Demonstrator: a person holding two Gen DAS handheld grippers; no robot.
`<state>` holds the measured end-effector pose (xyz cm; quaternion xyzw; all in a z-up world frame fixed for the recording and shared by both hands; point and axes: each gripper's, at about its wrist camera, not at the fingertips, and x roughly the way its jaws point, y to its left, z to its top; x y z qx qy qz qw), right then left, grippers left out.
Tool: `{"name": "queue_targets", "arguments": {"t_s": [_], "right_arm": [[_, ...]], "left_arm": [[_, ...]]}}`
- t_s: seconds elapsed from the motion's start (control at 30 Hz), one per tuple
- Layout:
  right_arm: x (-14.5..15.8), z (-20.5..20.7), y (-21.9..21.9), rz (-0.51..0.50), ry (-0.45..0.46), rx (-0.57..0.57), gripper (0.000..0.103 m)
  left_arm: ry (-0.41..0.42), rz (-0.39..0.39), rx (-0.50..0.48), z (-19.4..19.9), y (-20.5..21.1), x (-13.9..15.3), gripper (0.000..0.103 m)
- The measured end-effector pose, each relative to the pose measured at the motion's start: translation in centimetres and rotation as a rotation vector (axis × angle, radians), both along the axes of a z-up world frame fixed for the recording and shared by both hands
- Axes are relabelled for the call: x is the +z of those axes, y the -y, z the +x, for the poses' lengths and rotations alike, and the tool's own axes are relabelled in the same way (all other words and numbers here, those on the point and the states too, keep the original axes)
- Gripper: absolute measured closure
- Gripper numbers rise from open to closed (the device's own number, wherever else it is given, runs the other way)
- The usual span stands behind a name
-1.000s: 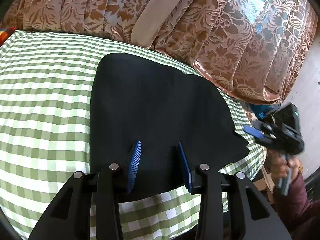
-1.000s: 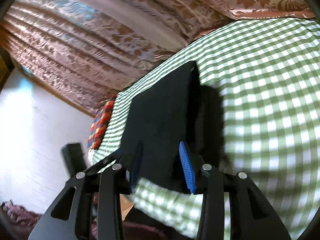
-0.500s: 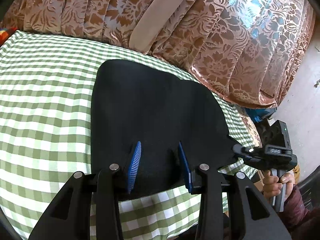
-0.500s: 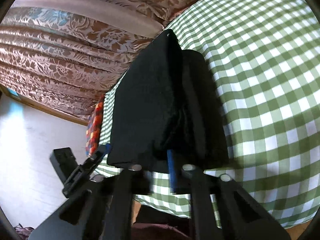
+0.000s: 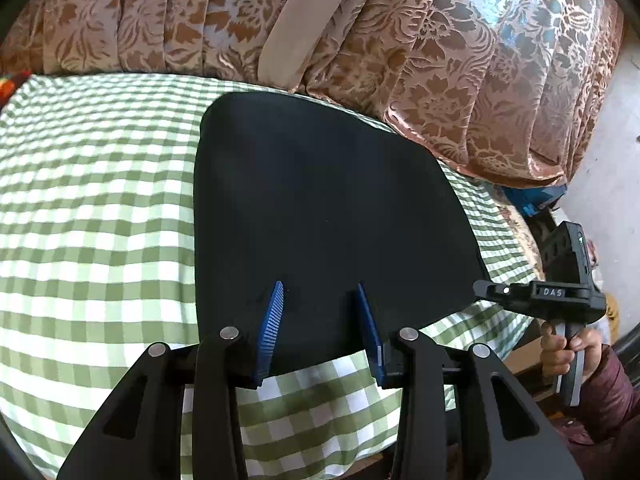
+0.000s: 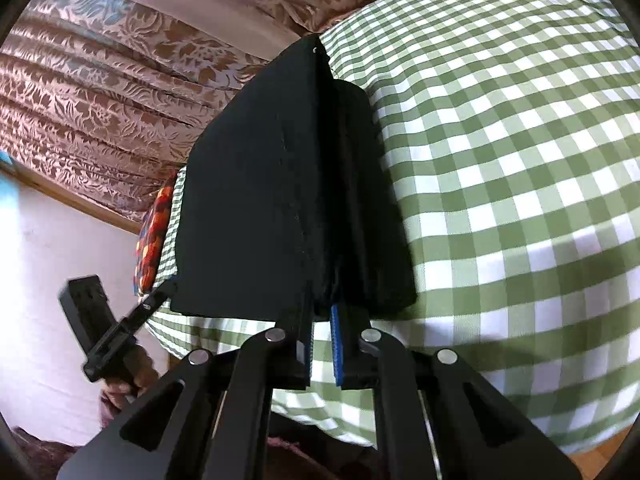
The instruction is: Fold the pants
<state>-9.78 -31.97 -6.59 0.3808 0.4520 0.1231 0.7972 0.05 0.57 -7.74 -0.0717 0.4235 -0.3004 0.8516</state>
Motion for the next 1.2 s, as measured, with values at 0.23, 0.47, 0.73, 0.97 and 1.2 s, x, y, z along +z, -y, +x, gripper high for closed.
{"name": "queue_targets", "arguments": {"t_s": [0.23, 0.47, 0.73, 0.97, 1.2], "right_arm": [[4.8, -0.4, 0.1, -0.151, 0.062, 0.056, 0.056], [9.0, 2.7, -1.0, -0.223, 0.174, 0.006, 0.052], [6.6, 10.2, -3.4, -0.245, 0.130, -0.097, 0.046], [2.8, 12.7, -2.0, -0.308, 0.057, -0.169, 0.052], [0.3, 13.0, -1.5, -0.363, 0.076, -0.185, 0.057]], "left_arm": [[0.082, 0.037, 0.082, 0.5, 0.5, 2.5, 0.067], [0.142, 0.163, 0.147, 0.7, 1.3, 3.0, 0.067], [0.136, 0.245, 0.175, 0.5, 1.7, 2.1, 0.067], [0.132, 0.270, 0.190, 0.6, 1.8, 1.3, 0.061], [0.138, 0.280, 0.183, 0.4, 2.5, 0.8, 0.057]]}}
